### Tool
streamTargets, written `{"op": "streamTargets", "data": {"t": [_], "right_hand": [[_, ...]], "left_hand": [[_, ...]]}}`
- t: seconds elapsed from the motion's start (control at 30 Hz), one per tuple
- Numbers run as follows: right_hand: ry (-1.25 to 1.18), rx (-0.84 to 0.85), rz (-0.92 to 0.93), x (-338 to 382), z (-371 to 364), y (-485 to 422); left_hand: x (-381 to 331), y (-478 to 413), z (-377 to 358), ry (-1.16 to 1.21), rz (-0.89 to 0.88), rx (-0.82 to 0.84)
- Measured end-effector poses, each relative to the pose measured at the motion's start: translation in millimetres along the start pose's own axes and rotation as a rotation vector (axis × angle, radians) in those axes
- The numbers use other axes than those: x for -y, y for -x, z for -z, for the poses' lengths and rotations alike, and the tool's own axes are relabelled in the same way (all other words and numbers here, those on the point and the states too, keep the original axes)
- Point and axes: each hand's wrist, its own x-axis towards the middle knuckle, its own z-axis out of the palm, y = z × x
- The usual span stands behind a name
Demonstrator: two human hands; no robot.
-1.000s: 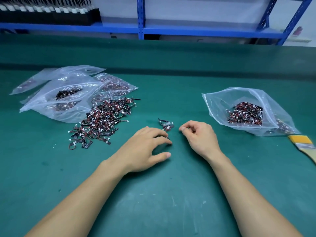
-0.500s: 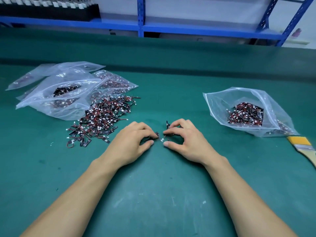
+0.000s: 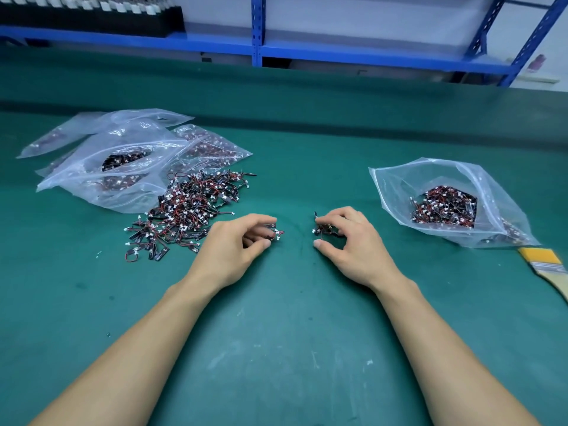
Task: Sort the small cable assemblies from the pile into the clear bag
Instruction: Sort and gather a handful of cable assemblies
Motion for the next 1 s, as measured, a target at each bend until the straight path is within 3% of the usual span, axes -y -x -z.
{"op": "streamTargets", "data": {"t": [0.13, 0.33, 0.63, 0.87, 1.0], "right_hand": [[0.011, -0.067, 0.085, 15.3, 1.2, 3.6], [-0.113, -0.025, 0.239, 37.3, -8.1, 8.0], [-0.281, -0.103, 0.213, 45.2, -18.9, 9.8], [-0.419, 0.006, 0.065, 42.2, -13.9, 10.0], [-0.377, -0.072, -0.006, 36.6, -6.7, 8.6]], "left_hand": [[-4.9, 1.9, -1.5, 0.152, 0.05, -0.003], [-11.6, 4.8, -4.7, 0.312, 0.115, 0.087], [-15.3, 2.9, -5.7, 0.39, 0.138, 0.031], [-11.3, 0.4, -4.2, 0.383, 0.175, -0.009], [-9.7, 0.8, -3.4, 0.336, 0.168, -0.08]]}}
